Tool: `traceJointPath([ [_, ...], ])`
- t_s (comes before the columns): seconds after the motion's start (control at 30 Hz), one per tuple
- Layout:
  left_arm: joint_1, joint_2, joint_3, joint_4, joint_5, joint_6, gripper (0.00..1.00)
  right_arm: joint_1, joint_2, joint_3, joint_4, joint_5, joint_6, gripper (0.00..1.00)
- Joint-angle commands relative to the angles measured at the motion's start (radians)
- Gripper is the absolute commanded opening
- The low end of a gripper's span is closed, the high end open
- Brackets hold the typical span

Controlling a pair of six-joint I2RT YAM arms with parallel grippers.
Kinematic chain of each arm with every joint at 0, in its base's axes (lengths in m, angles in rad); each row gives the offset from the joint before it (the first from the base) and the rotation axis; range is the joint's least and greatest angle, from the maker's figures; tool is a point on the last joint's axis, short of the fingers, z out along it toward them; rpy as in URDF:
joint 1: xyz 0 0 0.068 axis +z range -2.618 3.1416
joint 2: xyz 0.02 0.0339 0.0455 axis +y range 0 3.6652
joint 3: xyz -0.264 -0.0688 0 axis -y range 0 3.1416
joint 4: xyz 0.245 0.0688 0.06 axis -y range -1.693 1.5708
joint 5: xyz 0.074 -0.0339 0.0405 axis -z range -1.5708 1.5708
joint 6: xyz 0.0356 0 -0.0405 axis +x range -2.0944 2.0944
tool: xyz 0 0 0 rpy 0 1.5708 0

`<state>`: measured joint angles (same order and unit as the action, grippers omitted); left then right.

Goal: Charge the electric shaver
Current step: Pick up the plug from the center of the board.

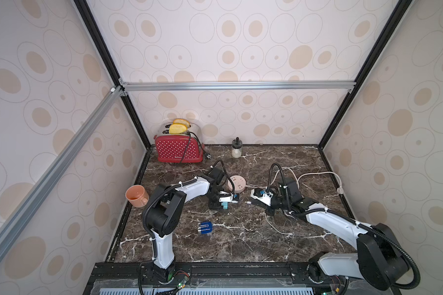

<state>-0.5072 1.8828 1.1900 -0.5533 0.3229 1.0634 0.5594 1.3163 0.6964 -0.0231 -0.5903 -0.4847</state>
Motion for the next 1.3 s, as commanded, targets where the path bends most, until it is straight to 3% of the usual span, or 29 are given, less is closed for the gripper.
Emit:
traceJointPath([
  [0.0, 0.005, -0.003, -0.025, 0.043, -0.033, 0.023, 0.62, -0.004, 0.042, 0.060, -0.138, -0.089, 0.046, 0.00],
  [0.3, 0.006, -0.013, -0.065, 0.089, -0.042, 0.029, 0.39, -0.033, 0.145, 0.171, -0.287, -0.154, 0.167, 0.00],
  [0.47, 0.007, -0.062, -0.106, 0.141, -0.028, 0.018, 0.18, -0.039, 0.177, 0.218, -0.336, -0.149, 0.249, 0.00],
  [0.67, 0.009, -0.160, -0.129, 0.164, 0.133, -0.019, 0.00, -0.038, 0.196, 0.257, -0.366, -0.191, 0.380, 0.00],
  [0.93, 0.009, -0.205, -0.090, 0.092, 0.313, -0.027, 0.00, -0.004, 0.177, 0.245, -0.320, -0.172, 0.477, 0.00],
  [1.27, 0.009, -0.245, -0.086, 0.105, 0.353, -0.026, 0.00, 0.051, 0.218, 0.274, -0.315, -0.179, 0.509, 0.00],
])
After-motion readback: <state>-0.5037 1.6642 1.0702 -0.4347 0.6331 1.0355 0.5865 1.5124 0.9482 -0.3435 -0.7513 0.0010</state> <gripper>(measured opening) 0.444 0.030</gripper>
